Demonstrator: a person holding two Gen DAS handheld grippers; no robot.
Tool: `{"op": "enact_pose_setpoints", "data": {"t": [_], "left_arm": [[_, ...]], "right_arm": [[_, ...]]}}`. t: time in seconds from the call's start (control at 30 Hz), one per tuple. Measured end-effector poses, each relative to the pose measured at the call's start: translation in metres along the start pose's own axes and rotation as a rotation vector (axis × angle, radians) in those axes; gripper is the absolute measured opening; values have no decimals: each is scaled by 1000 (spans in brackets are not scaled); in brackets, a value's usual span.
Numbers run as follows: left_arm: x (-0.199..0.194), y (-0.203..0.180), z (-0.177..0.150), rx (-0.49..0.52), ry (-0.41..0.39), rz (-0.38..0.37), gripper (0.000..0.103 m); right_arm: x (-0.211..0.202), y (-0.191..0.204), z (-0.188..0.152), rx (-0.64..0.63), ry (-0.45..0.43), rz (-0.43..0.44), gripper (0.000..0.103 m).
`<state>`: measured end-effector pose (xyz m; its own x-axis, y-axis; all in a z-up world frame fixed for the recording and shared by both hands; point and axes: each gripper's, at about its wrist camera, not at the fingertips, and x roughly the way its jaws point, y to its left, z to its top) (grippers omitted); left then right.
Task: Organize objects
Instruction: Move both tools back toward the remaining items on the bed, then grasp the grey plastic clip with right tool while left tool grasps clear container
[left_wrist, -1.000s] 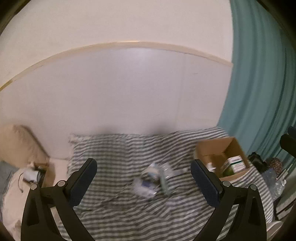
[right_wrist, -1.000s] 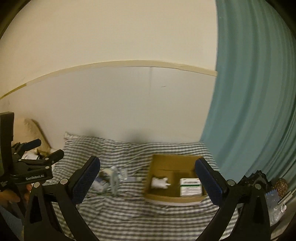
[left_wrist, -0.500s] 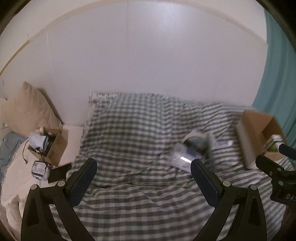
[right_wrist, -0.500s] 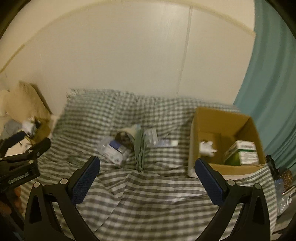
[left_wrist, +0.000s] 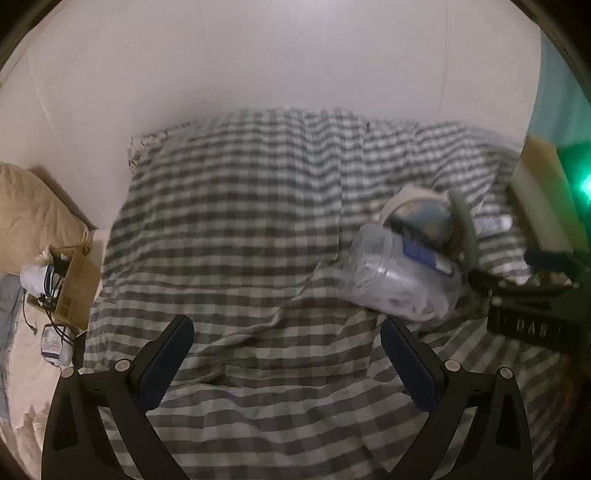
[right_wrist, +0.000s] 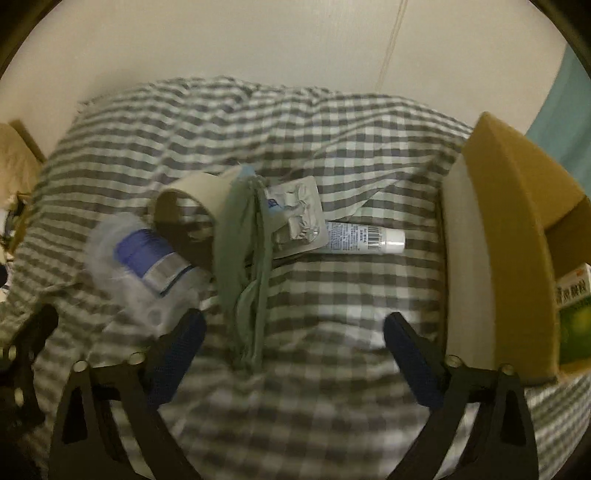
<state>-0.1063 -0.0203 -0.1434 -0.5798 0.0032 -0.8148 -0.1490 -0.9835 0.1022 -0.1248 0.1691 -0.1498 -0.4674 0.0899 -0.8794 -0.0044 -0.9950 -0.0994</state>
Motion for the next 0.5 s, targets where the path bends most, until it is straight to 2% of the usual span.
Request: {"op": "enact_pose_setpoints", "data": {"t": [0.07,0.1,0.13,0.17,0.23,0.3,0.4,0.5], "left_arm": [[8,-6,0,11,23,-24,103],[11,-9,1,12,28,-43,103],[12,-12,0,13,31,-62,103],[13,-16,1,13,32,-77,103],[14,-25,0,30,33,-99,103],[15,-35,0,61,37,-107,103],[16,-48,1,99,38,-122,103],[18,-57,7,116,32,-135,103]], "right_arm": [[10,1,3,-1,4,22,84],[14,1,4,2,4,40,78],[17,1,4,3,3,57,68],[19,1,4,4,3,71,62],[20,-1,3,13,-2,107,34],[14,-6,0,29,-27,121,23],[1,-15,-5,45,-71,128,17],[-7,-20,-9,54,-87,133,15]]}}
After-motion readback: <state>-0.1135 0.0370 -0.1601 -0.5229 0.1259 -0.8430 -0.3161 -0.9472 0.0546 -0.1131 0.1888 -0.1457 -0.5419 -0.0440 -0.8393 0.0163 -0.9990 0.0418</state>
